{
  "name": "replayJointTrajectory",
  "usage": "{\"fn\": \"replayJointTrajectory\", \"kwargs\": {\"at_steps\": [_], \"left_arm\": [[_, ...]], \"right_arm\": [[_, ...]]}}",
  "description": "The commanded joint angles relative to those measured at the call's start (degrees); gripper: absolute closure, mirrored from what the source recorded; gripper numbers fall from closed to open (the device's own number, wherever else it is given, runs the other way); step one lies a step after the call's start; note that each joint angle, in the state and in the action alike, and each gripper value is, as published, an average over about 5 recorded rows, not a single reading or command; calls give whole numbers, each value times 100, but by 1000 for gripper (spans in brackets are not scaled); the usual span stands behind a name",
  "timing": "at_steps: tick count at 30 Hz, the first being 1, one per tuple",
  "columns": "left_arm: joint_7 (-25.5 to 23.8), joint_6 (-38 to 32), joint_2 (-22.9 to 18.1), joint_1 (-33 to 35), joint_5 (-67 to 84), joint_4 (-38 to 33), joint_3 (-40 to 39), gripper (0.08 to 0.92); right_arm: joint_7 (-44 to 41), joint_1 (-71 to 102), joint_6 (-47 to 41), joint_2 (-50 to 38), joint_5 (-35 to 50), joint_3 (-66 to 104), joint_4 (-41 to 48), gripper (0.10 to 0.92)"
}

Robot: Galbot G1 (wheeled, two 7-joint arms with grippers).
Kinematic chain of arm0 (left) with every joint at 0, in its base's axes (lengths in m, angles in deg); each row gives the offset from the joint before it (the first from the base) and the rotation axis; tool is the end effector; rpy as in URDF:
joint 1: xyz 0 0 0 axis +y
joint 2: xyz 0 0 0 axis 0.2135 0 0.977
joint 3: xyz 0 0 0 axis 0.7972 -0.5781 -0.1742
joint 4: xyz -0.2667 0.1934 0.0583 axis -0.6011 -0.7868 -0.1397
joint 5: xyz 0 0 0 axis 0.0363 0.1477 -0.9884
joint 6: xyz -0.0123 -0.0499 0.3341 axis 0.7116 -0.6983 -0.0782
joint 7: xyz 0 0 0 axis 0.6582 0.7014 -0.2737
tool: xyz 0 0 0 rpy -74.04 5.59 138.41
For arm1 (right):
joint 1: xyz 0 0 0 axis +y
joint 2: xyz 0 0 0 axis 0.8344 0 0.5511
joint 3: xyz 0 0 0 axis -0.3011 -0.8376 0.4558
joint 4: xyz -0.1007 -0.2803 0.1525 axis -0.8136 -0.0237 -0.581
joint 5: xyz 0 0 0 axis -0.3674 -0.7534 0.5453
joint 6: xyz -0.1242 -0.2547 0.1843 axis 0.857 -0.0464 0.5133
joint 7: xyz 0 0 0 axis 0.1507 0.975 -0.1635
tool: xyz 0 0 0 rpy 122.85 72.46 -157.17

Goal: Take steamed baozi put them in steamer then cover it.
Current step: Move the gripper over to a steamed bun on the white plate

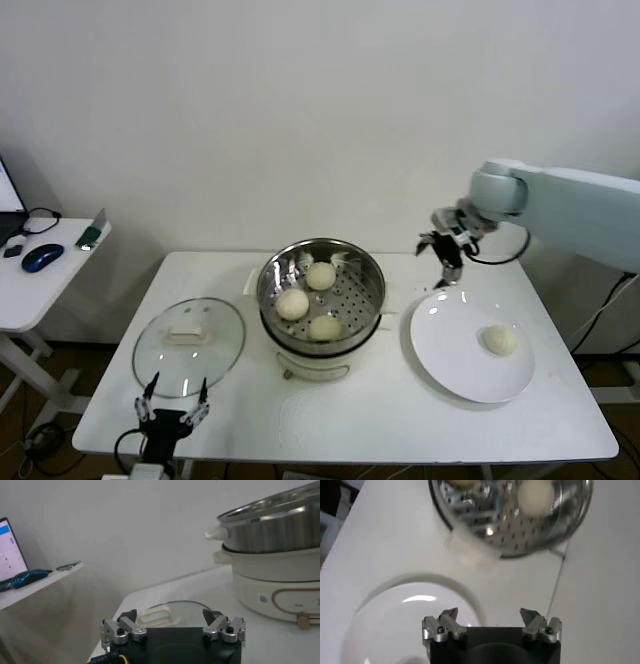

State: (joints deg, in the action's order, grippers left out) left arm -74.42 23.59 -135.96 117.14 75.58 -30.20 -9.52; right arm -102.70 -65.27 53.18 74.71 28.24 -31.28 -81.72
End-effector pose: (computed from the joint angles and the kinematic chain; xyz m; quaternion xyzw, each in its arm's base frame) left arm 0.1157 0.0614 -0.3445 0.0394 -0.9787 -0.1555 0.1284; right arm 0.5157 -0.1323 -0.0791 0.5165 -0.5366 0.5573 0.3671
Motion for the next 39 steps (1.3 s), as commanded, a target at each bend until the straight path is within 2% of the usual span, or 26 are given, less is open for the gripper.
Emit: {"fn": "replayJointTrajectory", "kwargs": {"at_steps": [1, 10, 22, 39], "left_arm": [[-2, 24, 16, 50, -26, -31, 59, 177], [13, 57, -82, 73, -174, -32, 25, 177], [24, 46, -116, 106, -209, 36, 46, 177], [25, 20, -120, 126, -191, 70, 70, 177]], "right_arm": [[-366, 1899, -395, -1209, -1122, 1283, 534, 203], [-414, 3298, 164, -750, -1743, 2705, 1668, 203], [-452, 3381, 417, -90, -1974, 2834, 2415, 203], [-550, 3315, 447, 220, -2121, 2716, 2662, 212]]}}
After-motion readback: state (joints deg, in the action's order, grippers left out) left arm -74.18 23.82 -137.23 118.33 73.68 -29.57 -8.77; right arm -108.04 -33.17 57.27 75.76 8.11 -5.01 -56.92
